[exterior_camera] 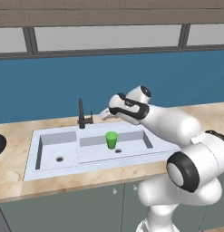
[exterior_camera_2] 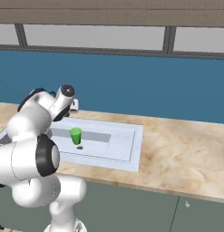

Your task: Place the pan in the left basin and the cup in the right basin of the sink.

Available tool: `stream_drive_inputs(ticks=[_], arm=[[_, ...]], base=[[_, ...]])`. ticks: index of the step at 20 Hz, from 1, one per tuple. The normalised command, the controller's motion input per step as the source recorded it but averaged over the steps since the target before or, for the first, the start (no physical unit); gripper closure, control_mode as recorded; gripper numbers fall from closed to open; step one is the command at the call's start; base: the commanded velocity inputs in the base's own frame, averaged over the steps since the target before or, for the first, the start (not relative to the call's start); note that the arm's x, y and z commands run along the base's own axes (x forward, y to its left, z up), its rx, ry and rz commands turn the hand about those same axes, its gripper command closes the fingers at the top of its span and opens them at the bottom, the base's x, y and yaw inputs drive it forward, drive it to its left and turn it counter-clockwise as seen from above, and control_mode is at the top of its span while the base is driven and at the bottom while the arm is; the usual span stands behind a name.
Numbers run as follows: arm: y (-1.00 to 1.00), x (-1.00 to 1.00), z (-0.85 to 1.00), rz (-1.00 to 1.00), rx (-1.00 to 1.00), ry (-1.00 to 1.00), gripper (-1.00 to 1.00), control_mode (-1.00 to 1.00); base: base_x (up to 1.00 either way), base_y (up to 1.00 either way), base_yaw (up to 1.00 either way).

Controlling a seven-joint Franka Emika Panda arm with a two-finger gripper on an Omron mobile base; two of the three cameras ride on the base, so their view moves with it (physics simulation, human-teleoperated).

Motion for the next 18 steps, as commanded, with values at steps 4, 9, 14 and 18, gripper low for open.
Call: stream_drive_inputs(ticks=[4, 9, 14, 18], arm=[[0.00, -0.21, 0.00, -0.02, -0.13, 0.05, -1.00, -1.00], [0.00, -0.07, 0.00, -0.12, -0.17, 0.03, -1.00, -1.00], [0.00, -0.02, -0.02, -0.13, -0.04, 0.00, -1.00, -1.00], [0.01, 0.00, -0.12, -0.09, 0.01, 0.00, -1.00, -1.00]], base=[[0.00, 0.00, 0.00], [0.00, 0.00, 0.00], [0.00, 0.00, 0.00], [0.00, 0.00, 0.00]])
